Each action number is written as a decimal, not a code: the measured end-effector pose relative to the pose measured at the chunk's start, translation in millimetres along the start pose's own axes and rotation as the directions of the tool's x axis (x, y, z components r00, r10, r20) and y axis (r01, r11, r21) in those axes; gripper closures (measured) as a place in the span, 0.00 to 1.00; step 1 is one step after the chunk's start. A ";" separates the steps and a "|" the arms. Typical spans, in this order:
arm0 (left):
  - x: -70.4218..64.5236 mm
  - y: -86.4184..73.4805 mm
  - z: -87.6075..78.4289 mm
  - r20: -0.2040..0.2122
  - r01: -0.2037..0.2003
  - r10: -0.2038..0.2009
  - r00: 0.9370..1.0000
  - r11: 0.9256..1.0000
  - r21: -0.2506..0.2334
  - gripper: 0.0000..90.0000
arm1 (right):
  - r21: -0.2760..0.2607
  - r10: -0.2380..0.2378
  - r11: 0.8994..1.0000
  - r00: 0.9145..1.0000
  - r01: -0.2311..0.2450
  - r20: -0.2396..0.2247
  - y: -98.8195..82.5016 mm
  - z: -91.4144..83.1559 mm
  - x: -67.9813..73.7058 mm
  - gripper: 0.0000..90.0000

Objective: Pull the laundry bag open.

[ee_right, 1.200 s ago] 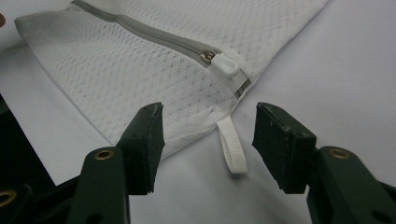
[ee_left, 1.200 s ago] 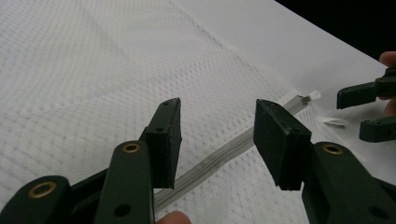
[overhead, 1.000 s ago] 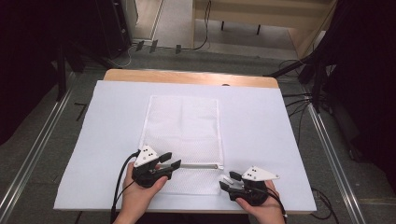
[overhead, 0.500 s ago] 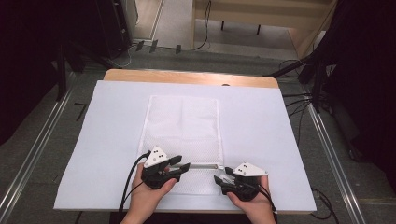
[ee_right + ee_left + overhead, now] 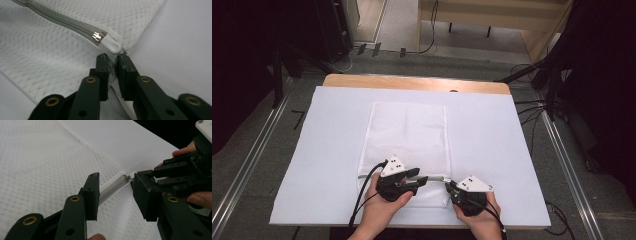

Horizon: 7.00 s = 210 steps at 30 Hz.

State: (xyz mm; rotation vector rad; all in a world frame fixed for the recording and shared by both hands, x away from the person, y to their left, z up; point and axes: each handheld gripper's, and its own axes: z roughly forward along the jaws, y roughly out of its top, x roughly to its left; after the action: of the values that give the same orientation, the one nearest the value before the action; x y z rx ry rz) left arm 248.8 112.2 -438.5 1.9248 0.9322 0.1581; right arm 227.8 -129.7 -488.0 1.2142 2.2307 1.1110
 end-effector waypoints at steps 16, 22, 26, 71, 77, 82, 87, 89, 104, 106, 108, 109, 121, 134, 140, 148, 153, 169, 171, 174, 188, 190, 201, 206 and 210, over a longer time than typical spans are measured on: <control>-6.0 -0.7 38.0 0.011 -0.005 0.004 1.000 0.994 0.105 0.93 | -0.086 -0.018 0.996 0.998 0.014 -0.053 8.6 -13.3 2.9 0.99; -8.8 -4.1 40.6 0.016 -0.018 0.016 1.000 0.992 0.124 0.91 | -0.124 -0.041 0.992 0.996 0.032 -0.074 9.2 -16.0 5.1 0.99; -9.5 -4.0 38.4 0.029 -0.013 0.010 1.000 0.993 0.116 0.85 | -0.138 -0.064 0.989 0.995 0.052 -0.082 9.1 -16.0 6.7 0.99; 1.0 1.4 19.7 0.130 0.152 -0.162 0.978 0.985 0.082 0.79 | -0.118 -0.098 0.989 0.991 0.087 -0.093 6.3 -11.4 7.7 0.99; 10.4 -3.2 18.2 0.134 0.194 -0.205 0.970 0.976 0.096 0.87 | -0.129 -0.087 0.989 0.992 0.074 -0.096 6.9 -13.3 5.3 0.99; 9.5 -3.9 20.5 0.139 0.189 -0.202 0.969 0.977 0.103 0.87 | -0.130 -0.088 0.989 0.991 0.075 -0.097 7.0 -13.3 6.2 0.99; 7.0 -4.3 23.6 0.151 0.182 -0.197 0.969 0.978 0.106 0.87 | -0.130 -0.089 0.989 0.991 0.076 -0.099 7.1 -13.6 6.5 0.99; 6.2 -4.3 24.7 0.152 0.177 -0.192 0.970 0.978 0.107 0.87 | -0.133 -0.094 0.988 0.991 0.080 -0.099 7.2 -13.5 6.6 0.99; 5.0 -5.0 25.6 0.137 0.134 -0.150 0.979 0.983 0.124 0.96 | -0.131 -0.099 0.988 0.990 0.085 -0.102 8.0 -13.9 8.5 0.99; 4.9 -5.0 25.2 0.138 0.132 -0.149 0.979 0.983 0.124 0.96 | -0.130 -0.097 0.988 0.990 0.083 -0.105 8.0 -14.0 8.1 0.99; 5.1 -5.0 24.8 0.137 0.129 -0.145 0.980 0.984 0.124 0.96 | -0.129 -0.097 0.988 0.990 0.083 -0.105 8.4 -14.5 8.1 0.99; 5.2 -5.0 24.7 0.137 0.128 -0.145 0.980 0.984 0.124 0.96 | -0.129 -0.097 0.988 0.990 0.083 -0.105 8.4 -14.5 8.1 0.99; 8.4 -7.2 24.5 0.120 0.124 -0.141 0.983 0.983 0.134 0.97 | -0.137 -0.080 0.988 0.992 0.066 -0.101 8.9 -16.6 3.5 0.99; 8.8 -7.1 22.3 0.127 0.104 -0.120 0.985 0.987 0.124 0.97 | -0.134 -0.091 0.988 0.992 0.079 -0.085 11.9 -21.0 6.6 1.00; 12.3 -8.8 20.8 0.082 0.095 -0.105 0.991 0.988 0.122 0.97 | -0.140 -0.076 0.988 0.996 0.068 -0.053 13.7 -25.6 2.2 1.00; 22.4 -10.2 11.5 0.059 0.109 -0.116 0.991 0.987 0.119 0.97 | -0.137 -0.061 0.989 0.997 0.054 -0.048 12.7 -26.3 -3.5 1.00; 31.5 -14.8 0.8 0.045 0.124 -0.130 0.991 0.985 0.121 0.97 | -0.133 -0.063 0.989 0.997 0.057 -0.040 12.1 -26.8 -4.9 1.00; 57.9 -25.5 -34.9 0.021 0.187 -0.190 0.982 0.978 0.092 0.97 | -0.128 -0.088 0.988 0.996 0.083 -0.034 12.4 -26.7 -2.0 1.00; 62.8 -26.9 -39.5 0.010 0.196 -0.198 0.980 0.977 0.082 0.97 | -0.126 -0.084 0.989 0.996 0.081 -0.019 12.0 -27.2 -3.7 1.00; 70.2 -29.0 -48.0 -0.006 0.213 -0.213 0.977 0.975 0.066 0.97 | -0.127 -0.070 0.990 0.997 0.067 -0.014 11.3 -28.7 -8.0 1.00; 97.7 -39.7 -85.7 -0.072 0.245 -0.242 0.967 0.969 0.021 0.97 | -0.127 -0.062 0.990 0.998 0.060 -0.007 10.4 -30.1 -11.4 1.00; 99.9 -41.3 -89.2 -0.080 0.251 -0.249 0.965 0.968 0.018 0.97 | -0.125 -0.059 0.990 0.998 0.058 -0.006 10.4 -30.1 -11.6 1.00; 113.7 -50.1 -107.8 -0.125 0.268 -0.266 0.956 0.963 0.001 0.97 | -0.123 -0.044 0.991 0.999 0.044 0.008 9.4 -31.5 -18.3 1.00; 115.6 -52.5 -110.3 -0.129 0.273 -0.271 0.954 0.962 0.001 0.97 | -0.122 -0.040 0.992 0.999 0.041 0.005 9.2 -30.8 -19.9 1.00; 114.6 -52.4 -109.8 -0.131 0.273 -0.270 0.954 0.962 0.003 0.97 | -0.116 -0.035 0.993 0.999 0.035 0.002 8.6 -30.5 -20.3 1.00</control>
State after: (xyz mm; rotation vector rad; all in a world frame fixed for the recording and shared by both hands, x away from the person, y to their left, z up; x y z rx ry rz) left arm 249.5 278.8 -452.0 1.8003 1.2802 0.1119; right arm 224.6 -157.9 -463.3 1.1241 2.1470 1.2090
